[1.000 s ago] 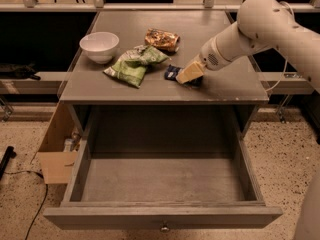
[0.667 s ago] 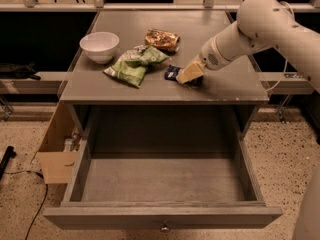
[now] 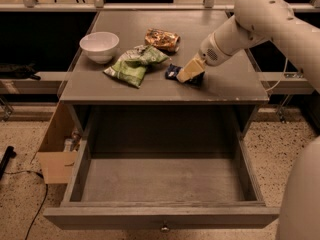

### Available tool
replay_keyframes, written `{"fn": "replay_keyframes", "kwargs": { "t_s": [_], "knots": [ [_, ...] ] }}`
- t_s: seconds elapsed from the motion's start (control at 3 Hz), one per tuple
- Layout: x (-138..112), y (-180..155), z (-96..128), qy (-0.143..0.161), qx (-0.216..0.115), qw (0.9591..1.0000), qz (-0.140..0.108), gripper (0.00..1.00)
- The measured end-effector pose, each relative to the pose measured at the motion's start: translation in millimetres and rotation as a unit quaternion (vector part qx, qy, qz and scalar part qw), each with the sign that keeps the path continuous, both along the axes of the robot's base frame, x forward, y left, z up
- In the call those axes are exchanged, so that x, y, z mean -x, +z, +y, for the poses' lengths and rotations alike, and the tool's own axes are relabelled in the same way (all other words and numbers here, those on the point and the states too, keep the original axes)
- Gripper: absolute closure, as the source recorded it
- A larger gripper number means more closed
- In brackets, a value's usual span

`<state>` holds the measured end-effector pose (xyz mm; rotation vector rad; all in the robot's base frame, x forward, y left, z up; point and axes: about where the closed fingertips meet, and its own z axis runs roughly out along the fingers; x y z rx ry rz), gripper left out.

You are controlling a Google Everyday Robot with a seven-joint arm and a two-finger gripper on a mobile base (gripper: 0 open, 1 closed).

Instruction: Place rxbar blueberry into top drawer

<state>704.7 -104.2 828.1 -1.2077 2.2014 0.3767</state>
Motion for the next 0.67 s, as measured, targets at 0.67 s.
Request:
{"fn": "replay_keyframes", "kwargs": {
  "t_s": [0.67],
  "knots": [
    [24.5,77.0,-66.5,-0.041,0.035,0.9978,-0.038,1.00]
  ]
}}
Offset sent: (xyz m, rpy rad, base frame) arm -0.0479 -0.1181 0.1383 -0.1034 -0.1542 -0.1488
